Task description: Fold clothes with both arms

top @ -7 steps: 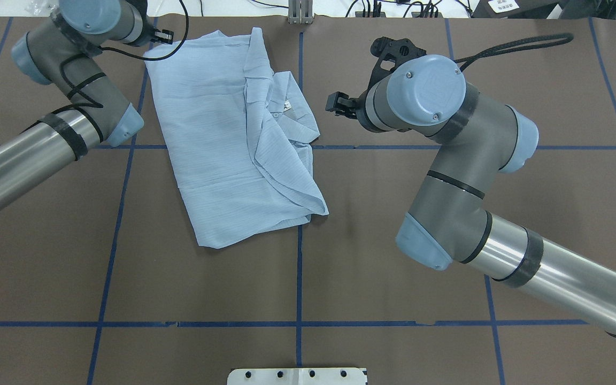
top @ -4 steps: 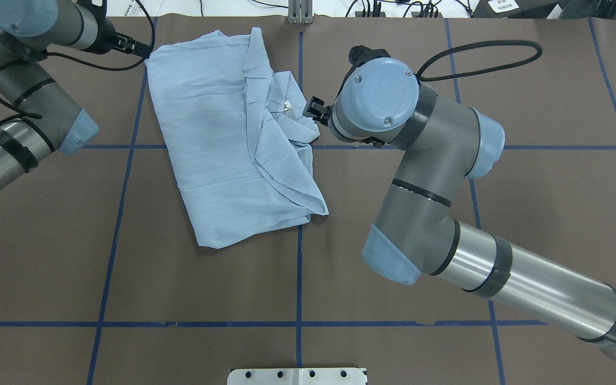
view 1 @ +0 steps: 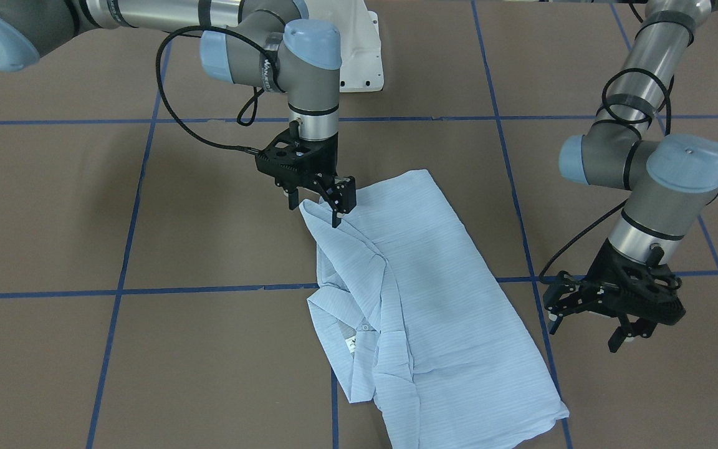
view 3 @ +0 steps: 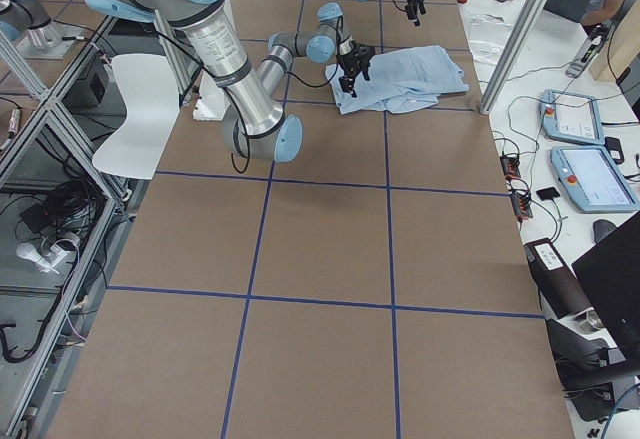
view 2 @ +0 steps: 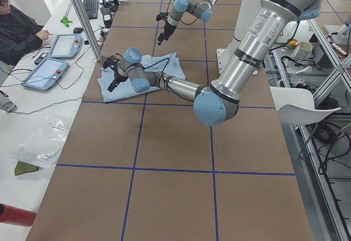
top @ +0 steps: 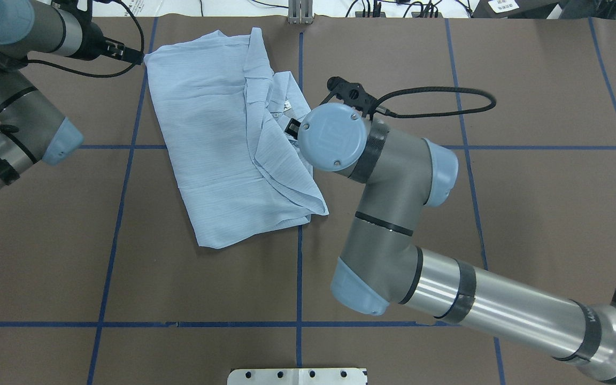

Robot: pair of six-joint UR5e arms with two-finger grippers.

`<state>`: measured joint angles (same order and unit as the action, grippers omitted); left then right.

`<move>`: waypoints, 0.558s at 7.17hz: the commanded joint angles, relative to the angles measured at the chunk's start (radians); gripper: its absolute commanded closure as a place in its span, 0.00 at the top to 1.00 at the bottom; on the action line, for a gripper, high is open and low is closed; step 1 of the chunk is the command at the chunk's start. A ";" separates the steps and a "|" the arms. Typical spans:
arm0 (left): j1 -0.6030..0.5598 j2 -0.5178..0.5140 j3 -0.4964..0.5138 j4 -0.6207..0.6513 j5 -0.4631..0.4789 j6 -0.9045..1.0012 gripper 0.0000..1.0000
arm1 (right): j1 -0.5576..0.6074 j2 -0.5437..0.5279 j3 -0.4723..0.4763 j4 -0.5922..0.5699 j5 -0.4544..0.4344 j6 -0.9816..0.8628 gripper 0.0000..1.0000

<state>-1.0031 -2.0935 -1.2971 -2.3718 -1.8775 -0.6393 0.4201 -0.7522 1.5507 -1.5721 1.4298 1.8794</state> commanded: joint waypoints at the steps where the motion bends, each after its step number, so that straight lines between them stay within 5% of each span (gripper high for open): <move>1: 0.004 0.003 -0.011 -0.001 -0.003 -0.046 1.00 | -0.046 0.040 -0.085 0.000 -0.017 0.105 0.93; 4: 0.012 0.003 -0.010 -0.001 -0.002 -0.054 1.00 | -0.069 0.059 -0.133 -0.002 -0.019 0.133 0.80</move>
<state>-0.9924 -2.0909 -1.3064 -2.3730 -1.8793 -0.6905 0.3629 -0.6975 1.4287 -1.5726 1.4120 2.0016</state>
